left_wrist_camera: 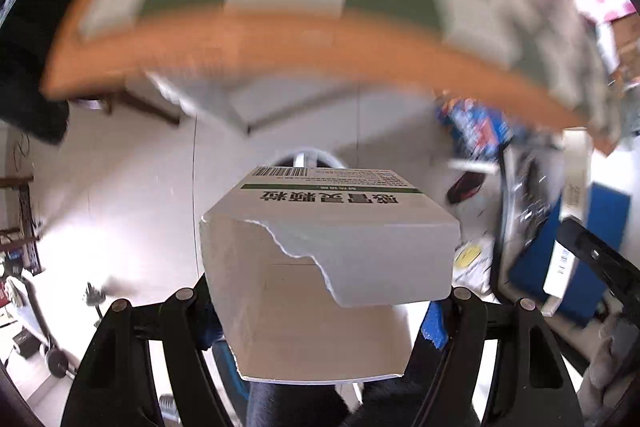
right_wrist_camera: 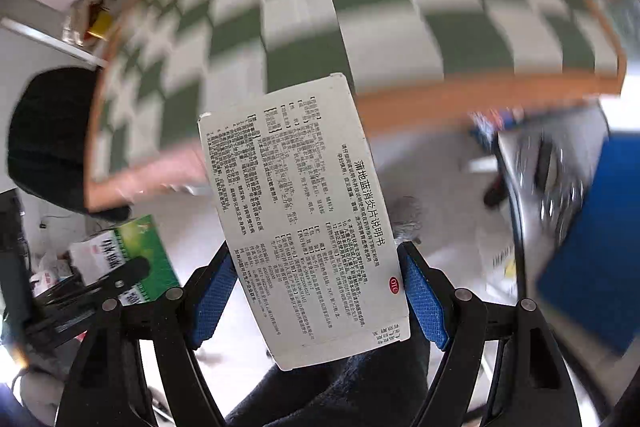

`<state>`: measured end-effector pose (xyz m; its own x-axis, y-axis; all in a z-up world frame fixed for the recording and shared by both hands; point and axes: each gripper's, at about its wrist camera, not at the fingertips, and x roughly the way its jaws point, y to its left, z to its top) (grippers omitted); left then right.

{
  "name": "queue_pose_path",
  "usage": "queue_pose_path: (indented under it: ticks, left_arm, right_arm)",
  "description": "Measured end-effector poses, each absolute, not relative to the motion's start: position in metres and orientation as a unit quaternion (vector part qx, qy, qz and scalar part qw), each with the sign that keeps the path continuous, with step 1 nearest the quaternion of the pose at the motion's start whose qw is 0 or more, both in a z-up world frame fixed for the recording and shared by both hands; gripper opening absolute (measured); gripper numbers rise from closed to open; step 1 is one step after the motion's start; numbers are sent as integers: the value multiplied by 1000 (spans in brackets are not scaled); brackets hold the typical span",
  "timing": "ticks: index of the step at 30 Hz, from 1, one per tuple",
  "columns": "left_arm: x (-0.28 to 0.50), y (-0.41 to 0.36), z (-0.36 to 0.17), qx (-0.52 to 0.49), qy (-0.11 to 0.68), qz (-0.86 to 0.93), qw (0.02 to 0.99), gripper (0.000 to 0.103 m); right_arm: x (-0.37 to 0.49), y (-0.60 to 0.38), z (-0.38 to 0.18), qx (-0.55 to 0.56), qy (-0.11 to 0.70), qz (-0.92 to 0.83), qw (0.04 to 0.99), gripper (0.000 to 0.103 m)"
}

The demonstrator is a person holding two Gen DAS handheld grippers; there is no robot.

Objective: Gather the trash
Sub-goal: 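Carry the box and leaflet over the white bin and open both tools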

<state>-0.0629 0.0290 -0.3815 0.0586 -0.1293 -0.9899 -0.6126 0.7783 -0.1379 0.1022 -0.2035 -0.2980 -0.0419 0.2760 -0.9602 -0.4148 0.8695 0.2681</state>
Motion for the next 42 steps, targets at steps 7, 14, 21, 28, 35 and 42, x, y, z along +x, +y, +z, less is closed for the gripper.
queue_pose_path:
  ticks: [7, 14, 21, 28, 35, 42]
  left_arm:
    - [-49, 18, -542, -278, 701, 169, 635, 72]
    - [-29, 12, -720, -317, 734, 143, 584, 72]
    - [-21, 20, -843, -360, 753, 151, 530, 81]
    - [-10, 18, -837, -368, 750, 124, 535, 90]
    - [-52, 39, -777, -430, 705, 126, 550, 101]
    - [-108, 73, -752, -430, 678, 196, 563, 103]
  right_arm:
    - [71, -206, -451, -56, 733, 199, 648, 81]
    - [82, -198, -590, -88, 736, 187, 644, 81]
    - [91, -192, -686, -116, 743, 177, 634, 81]
    - [76, -171, -713, -118, 753, 192, 618, 81]
    - [58, -147, -717, -107, 759, 210, 607, 81]
    - [44, -142, -746, -52, 792, 226, 565, 81]
